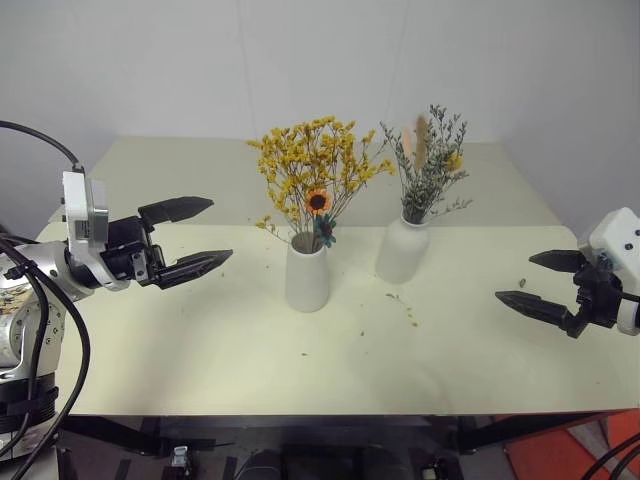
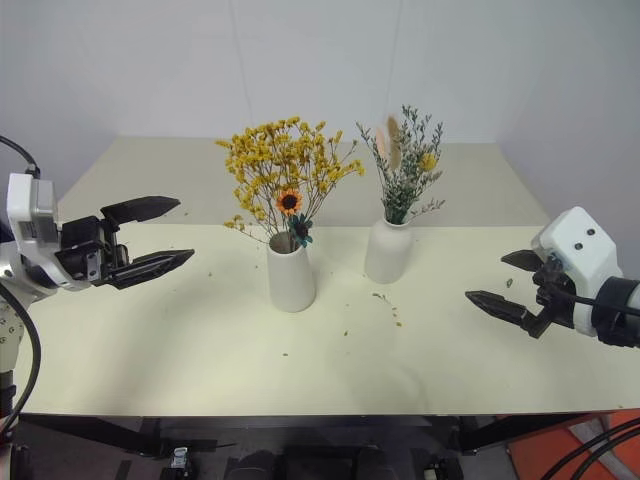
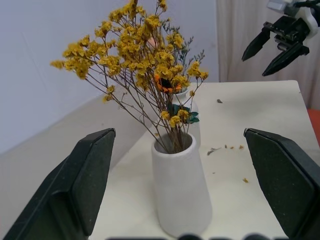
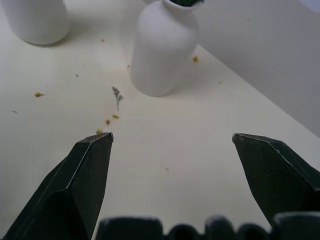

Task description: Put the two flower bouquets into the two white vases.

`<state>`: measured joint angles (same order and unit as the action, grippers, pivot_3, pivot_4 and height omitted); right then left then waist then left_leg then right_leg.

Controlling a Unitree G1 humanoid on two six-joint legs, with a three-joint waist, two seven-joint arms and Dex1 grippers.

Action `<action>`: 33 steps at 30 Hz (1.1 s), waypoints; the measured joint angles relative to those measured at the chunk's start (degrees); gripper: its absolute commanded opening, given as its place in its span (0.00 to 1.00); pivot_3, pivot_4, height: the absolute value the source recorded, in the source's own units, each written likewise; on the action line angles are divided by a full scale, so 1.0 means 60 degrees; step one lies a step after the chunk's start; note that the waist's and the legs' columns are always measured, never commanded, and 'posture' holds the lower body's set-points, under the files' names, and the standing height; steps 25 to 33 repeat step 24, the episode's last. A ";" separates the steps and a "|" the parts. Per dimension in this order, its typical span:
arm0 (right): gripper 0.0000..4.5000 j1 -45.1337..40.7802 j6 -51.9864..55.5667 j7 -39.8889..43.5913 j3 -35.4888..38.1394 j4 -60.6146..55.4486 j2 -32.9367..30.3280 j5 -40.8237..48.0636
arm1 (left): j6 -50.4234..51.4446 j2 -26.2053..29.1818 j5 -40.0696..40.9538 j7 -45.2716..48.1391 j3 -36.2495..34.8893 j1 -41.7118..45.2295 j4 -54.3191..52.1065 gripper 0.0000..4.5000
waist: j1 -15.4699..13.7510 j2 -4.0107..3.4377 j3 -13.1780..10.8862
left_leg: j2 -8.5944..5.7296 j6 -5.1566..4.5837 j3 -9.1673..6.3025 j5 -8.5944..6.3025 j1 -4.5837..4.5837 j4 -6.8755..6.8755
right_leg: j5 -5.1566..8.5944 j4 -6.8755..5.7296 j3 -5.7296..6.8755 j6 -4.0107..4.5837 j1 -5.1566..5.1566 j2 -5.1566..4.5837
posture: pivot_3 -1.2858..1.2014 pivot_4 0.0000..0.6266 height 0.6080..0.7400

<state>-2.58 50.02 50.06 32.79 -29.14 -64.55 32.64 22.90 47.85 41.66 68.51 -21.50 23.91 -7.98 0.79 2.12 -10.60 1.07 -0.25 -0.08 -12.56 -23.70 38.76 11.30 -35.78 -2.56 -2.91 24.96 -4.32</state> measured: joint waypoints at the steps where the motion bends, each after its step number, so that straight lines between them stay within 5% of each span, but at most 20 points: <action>1: 1.00 0.0075 -0.0076 0.0009 0.0027 -0.0017 0.0022 -0.0012 | 0.0000 -0.0008 0.0000 -0.0060 0.0004 0.0027 0.0019 1.00 | 0.0002 0.0000 0.0000 | 0.0001 0.0000 -0.0001 0.0000 0.0000 0.0001 | 0.0000 0.0000 0.0000 0.0000 0.0000 0.0001 | 0.52 0.24 1.00; 33: 1.00 0.0514 -0.1070 -0.0066 0.0231 -0.0771 0.0885 -0.0131 | -0.0956 -0.0141 -0.0367 -0.0062 0.0118 0.0077 0.0722 1.00 | -0.0007 0.0002 0.0001 | 0.0000 0.0000 0.0000 0.0000 0.0013 0.0002 | 0.0000 -0.0001 0.0000 -0.0001 -0.0012 0.0000 | 0.52 0.24 1.00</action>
